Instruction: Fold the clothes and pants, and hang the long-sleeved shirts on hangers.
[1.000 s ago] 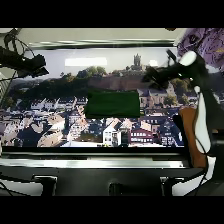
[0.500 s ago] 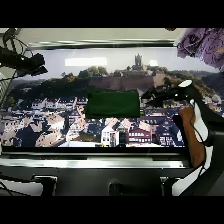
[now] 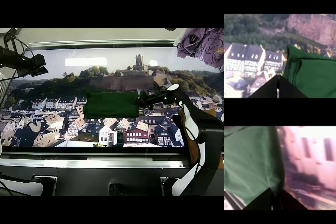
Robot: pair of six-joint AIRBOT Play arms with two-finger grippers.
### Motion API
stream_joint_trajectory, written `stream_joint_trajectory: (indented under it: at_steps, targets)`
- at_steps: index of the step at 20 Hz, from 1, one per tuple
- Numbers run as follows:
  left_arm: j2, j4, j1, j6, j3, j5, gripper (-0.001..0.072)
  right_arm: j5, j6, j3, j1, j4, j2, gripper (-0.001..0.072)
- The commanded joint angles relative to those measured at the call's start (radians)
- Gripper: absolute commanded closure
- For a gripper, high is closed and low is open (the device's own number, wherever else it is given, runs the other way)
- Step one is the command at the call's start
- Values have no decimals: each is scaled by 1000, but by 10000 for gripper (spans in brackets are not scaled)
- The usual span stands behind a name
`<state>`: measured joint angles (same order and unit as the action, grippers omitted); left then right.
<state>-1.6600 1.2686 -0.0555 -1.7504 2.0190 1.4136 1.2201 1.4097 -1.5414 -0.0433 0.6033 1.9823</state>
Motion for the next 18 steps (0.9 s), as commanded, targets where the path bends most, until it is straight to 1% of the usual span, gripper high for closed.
stream_joint_trajectory:
  at_steps: [1, 5, 7, 13, 18]
  targets:
    - [0, 0, -1, 0, 0, 0, 688, -4, 36, -51, -21, -33, -39, 684]
    - [0, 0, -1, 0, 0, 0, 688, -42, 132, -156, -118, 11, -112, 684]
    - [0, 0, -1, 0, 0, 0, 689, -50, 156, -185, -173, 35, -148, 684]
    - [0, 0, -1, 0, 0, 1, 688, -134, 257, -195, -328, 177, -266, 686]
    - [0, 0, -1, 0, 0, 6, 688, -146, 388, -195, -428, 303, -348, 686]
